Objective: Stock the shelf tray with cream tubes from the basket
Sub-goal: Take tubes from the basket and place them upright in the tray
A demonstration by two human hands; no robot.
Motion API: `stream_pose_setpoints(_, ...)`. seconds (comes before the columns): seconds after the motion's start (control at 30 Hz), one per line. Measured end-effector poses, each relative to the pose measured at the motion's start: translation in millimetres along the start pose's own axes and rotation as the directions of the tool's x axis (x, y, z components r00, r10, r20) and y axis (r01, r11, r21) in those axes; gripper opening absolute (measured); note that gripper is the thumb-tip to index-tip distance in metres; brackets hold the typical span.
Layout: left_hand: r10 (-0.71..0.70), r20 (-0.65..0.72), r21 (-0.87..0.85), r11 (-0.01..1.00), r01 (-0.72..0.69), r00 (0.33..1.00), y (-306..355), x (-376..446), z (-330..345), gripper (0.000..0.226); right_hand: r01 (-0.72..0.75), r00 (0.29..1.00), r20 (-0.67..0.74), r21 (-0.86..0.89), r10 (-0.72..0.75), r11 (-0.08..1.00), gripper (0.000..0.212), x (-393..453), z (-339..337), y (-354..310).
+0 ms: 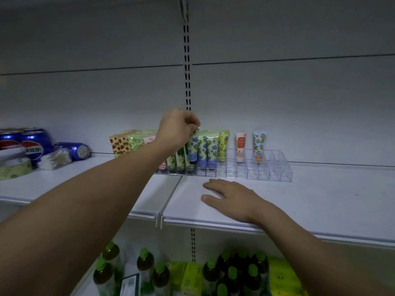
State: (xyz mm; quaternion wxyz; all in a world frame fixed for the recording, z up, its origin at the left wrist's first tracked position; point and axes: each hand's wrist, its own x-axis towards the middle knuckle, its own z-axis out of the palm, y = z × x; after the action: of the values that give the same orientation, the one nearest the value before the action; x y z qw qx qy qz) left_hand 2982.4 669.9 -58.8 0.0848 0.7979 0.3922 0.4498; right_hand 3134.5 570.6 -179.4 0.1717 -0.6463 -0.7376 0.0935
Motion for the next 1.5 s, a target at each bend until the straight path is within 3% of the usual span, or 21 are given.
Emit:
stream_pose_setpoints(0.3,0.007,0.012,0.025,1.000,-0.007,1.000,-5.9,10.7,30.9,0.012,0.008,1.000,-0.008,0.040,-0.008,0.999,0.061,0.3,0.2,2.8)
stream_pose_setpoints(0.53,-0.010,0.075,0.134,0.991,0.000,0.997,-11.6,7.7,46.7,0.014,0.002,1.000,-0.014,0.042,-0.001,0.999,0.060,0.5,-0.6,1.7)
stream_pose_setpoints(0.8,0.062,0.116,0.300,0.949,-0.095,0.991,0.3,-3.8,29.8,0.030,-0.019,1.000,-0.002,0.031,0.019,0.999,0.062,-0.4,-2.3,-1.4)
stream_pose_setpoints(1.03,0.015,0.185,0.242,0.968,-0.060,0.983,13.6,-31.2,1.2,0.027,-0.069,0.998,0.006,0.047,0.069,0.997,0.059,-8.1,-11.4,-17.3)
stream_pose_setpoints(1.3,-0.075,0.280,0.167,0.986,0.028,0.957,22.4,-75.6,-21.8,0.027,-0.154,0.988,-0.040,-0.100,0.151,0.983,0.033,-25.3,-39.3,-59.8)
stream_pose_setpoints(1.5,-0.075,0.368,-0.004,0.997,0.083,0.927,17.3,-127.2,-48.0,0.019,-0.120,0.992,0.017,-0.097,0.122,0.988,0.031,-56.5,-41.7,-92.7)
